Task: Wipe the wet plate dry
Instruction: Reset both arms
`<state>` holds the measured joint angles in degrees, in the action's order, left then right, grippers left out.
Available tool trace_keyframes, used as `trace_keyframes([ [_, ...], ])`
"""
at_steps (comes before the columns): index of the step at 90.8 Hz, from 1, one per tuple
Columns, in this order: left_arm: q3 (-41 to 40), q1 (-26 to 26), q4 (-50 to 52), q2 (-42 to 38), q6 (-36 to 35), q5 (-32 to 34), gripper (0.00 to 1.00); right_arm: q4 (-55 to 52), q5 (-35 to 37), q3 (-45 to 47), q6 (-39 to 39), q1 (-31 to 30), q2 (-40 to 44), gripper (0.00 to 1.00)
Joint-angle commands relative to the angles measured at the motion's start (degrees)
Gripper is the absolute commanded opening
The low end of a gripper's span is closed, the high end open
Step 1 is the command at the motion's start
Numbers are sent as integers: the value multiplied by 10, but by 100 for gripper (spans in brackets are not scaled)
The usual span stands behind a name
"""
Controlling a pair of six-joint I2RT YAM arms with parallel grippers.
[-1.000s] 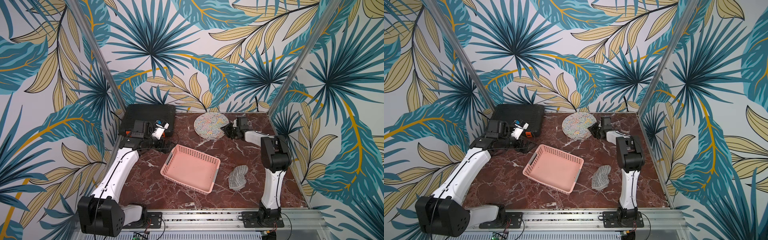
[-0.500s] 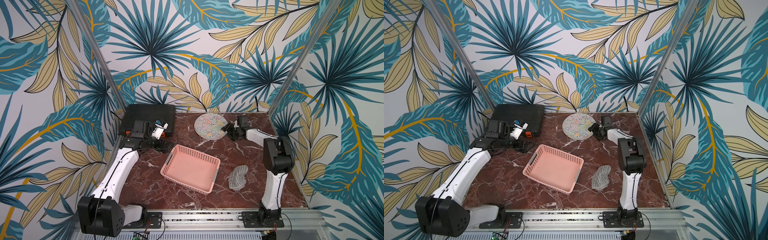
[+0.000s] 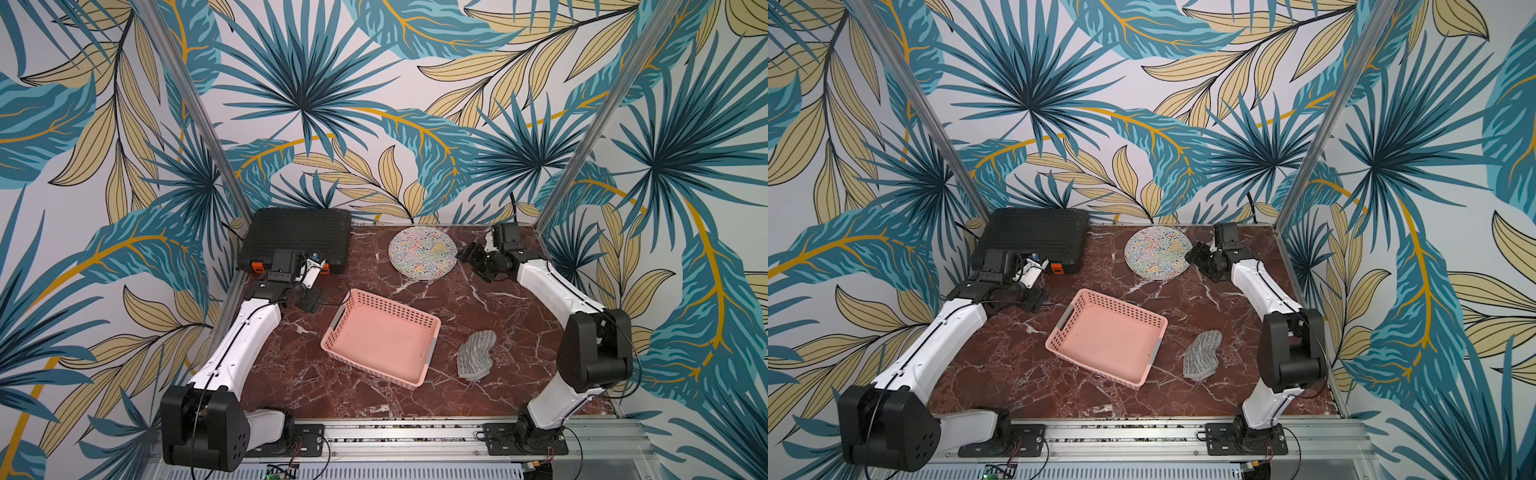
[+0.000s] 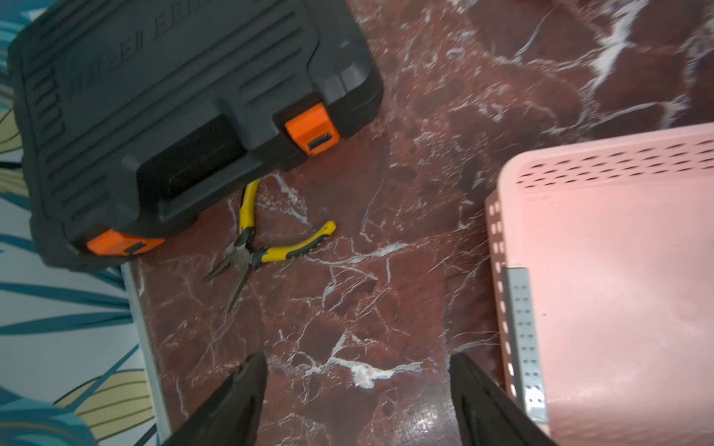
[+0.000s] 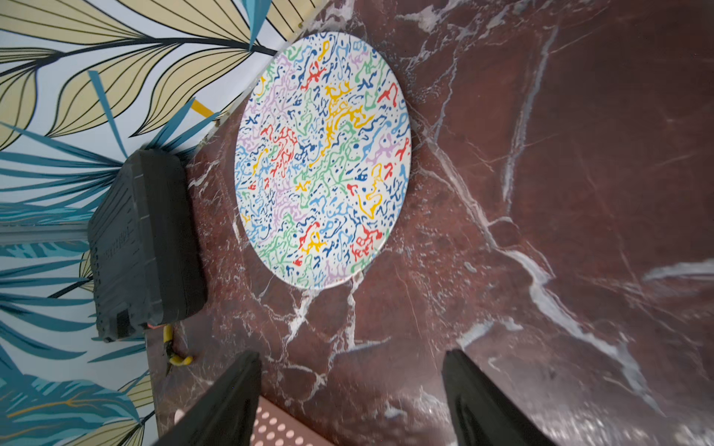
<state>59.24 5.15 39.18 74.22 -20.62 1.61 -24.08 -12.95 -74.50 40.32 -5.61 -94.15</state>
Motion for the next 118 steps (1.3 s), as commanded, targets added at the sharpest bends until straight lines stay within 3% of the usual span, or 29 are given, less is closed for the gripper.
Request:
trace_keyframes([
  [1, -12, -1, -14, 28, -22, 98, 79, -26, 17, 72, -32, 0, 64, 78],
  [16, -45, 27, -6, 51, -29, 84, 81, 8, 22, 172, -47, 0, 181, 78],
  [36, -97, 112, -5, 74, -30, 88, 82, 13, 41, 230, -68, 0, 308, 78],
  [47, -101, 139, 24, 82, -41, 15, 83, 33, 41, 252, -79, 0, 369, 78],
  [61, -99, 159, 38, 69, -59, -81, 85, 20, 61, 246, -103, 0, 378, 78],
  [76, -69, 158, 37, 61, -63, -109, 92, 21, 131, 255, -108, 0, 372, 79],
  [86, -45, 154, 34, 28, -60, -164, 100, 53, 108, 267, -136, 0, 375, 81],
  [100, -43, 112, -51, -18, -14, -218, 100, 92, 136, 286, -148, 0, 401, 81],
  [104, -52, 92, -95, -25, 13, -221, 100, 100, 185, 299, -143, 0, 416, 98],
  [111, -82, 61, -197, -35, 56, -218, 100, 110, 257, 322, -138, 0, 433, 99],
  [118, -130, 47, -321, -45, 89, -182, 100, 136, 276, 329, -160, 0, 431, 100],
])
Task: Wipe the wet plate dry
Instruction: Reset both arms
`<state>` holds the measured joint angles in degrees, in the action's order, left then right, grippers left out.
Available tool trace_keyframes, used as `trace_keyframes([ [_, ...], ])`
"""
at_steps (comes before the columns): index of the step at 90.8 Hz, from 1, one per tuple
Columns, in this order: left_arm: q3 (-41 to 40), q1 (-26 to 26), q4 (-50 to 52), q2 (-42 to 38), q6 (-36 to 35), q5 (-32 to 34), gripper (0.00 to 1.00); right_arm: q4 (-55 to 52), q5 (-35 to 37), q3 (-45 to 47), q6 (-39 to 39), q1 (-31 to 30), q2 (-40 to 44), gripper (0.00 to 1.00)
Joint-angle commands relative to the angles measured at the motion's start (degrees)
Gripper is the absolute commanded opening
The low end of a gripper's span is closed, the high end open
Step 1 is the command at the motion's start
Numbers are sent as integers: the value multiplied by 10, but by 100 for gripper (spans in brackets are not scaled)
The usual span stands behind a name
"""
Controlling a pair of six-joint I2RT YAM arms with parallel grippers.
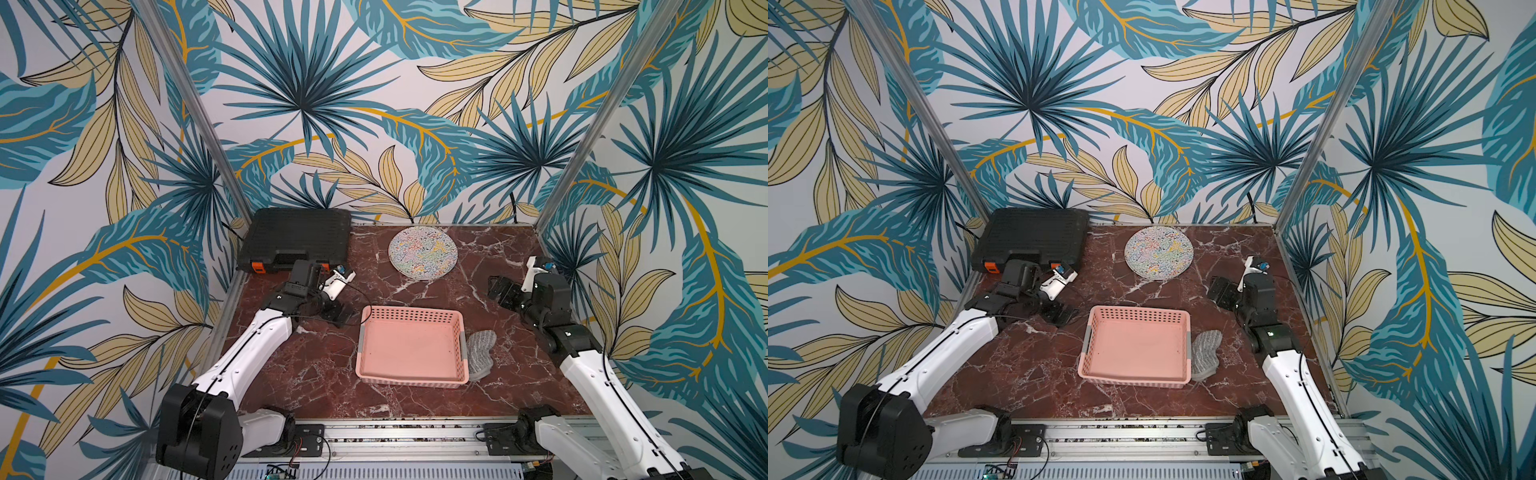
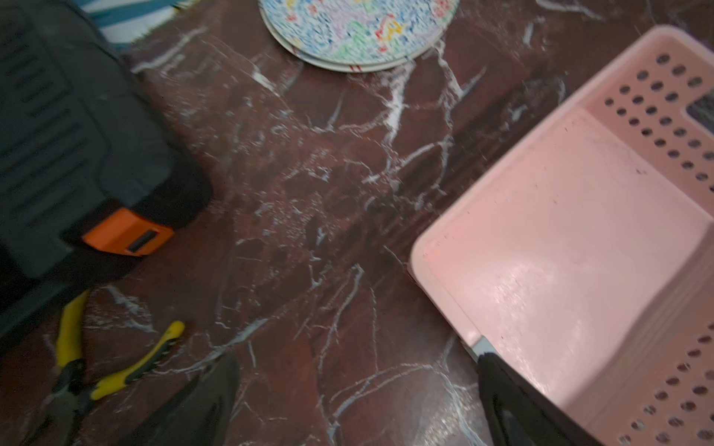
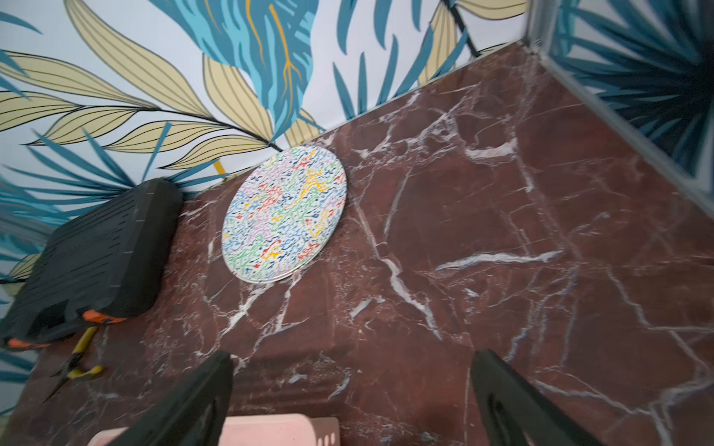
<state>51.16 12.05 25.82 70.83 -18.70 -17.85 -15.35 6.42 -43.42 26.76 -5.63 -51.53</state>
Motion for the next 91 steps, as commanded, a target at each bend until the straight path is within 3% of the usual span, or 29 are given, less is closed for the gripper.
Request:
trace_keyframes([
  [1, -58, -23, -201, -12, 73, 20, 100, 51, 83, 18, -28, 0, 3, 99],
  [10, -132, -24, -357, -9, 81, 80, 100, 57, 89, 17, -57, 0, 0, 100],
  [18, -170, -25, -436, 12, 79, 126, 100, 85, 43, 28, -95, 0, 12, 100],
  [32, -250, -36, -587, 54, 60, 145, 100, 168, 17, 84, -161, 0, 54, 99],
  [42, -291, -60, -702, 103, 85, 155, 100, 196, 48, 113, -190, 0, 69, 100],
  [57, -297, -96, -782, 171, 133, 152, 100, 261, 96, 145, -225, 1, -7, 99],
  [63, -286, -96, -742, 160, 134, 154, 100, 309, 103, 155, -239, 2, -54, 100],
  [80, -284, -97, -737, 159, 135, 160, 100, 565, 83, 224, -268, 8, -188, 100],
  [91, -284, -95, -735, 159, 135, 160, 100, 658, 56, 235, -276, 11, -281, 99],
])
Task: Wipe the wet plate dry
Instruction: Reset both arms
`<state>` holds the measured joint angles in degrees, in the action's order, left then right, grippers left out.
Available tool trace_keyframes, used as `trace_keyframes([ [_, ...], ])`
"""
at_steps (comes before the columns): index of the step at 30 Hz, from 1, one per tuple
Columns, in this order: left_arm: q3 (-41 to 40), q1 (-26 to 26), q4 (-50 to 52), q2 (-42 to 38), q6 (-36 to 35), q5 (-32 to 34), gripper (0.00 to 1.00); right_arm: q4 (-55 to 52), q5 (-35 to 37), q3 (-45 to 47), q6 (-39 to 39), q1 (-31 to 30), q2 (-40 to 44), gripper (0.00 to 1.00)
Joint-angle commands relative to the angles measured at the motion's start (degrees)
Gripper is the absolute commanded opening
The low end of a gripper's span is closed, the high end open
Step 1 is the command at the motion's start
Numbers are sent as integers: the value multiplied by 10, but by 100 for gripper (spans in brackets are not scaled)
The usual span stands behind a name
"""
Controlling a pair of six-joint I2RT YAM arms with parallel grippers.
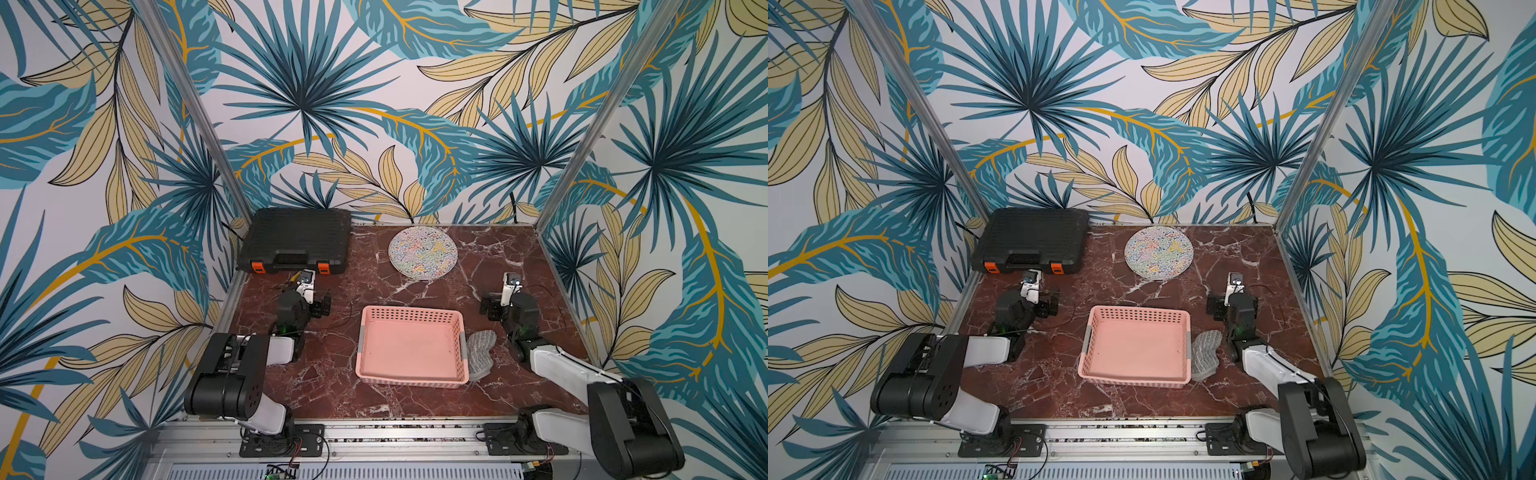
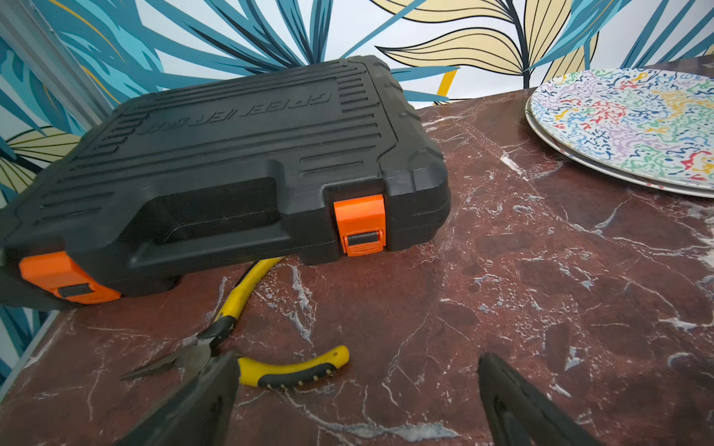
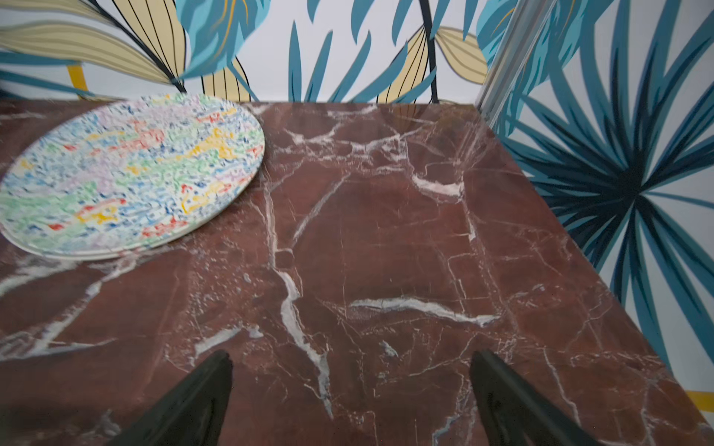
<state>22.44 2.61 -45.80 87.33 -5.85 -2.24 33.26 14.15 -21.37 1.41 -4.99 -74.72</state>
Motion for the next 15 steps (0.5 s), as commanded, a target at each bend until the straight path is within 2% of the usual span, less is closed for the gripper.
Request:
trace_keyframes([
  [1, 3, -1, -20, -6, 6, 4, 100, 180, -23, 15, -23, 6, -58, 99],
  [3, 3, -1, -19, -6, 6, 4, 100, 254, -37, 20, -30, 7, -121, 99],
  [4, 3, -1, -20, -5, 6, 4, 100, 246, -33, 18, -26, 8, -130, 99],
  [5, 3, -1, -19, -5, 6, 4, 100, 196, -33, 5, -21, 11, -115, 99],
  [15, 3, -1, -19, -6, 7, 5, 100, 182, -38, -10, -18, 17, -122, 100],
])
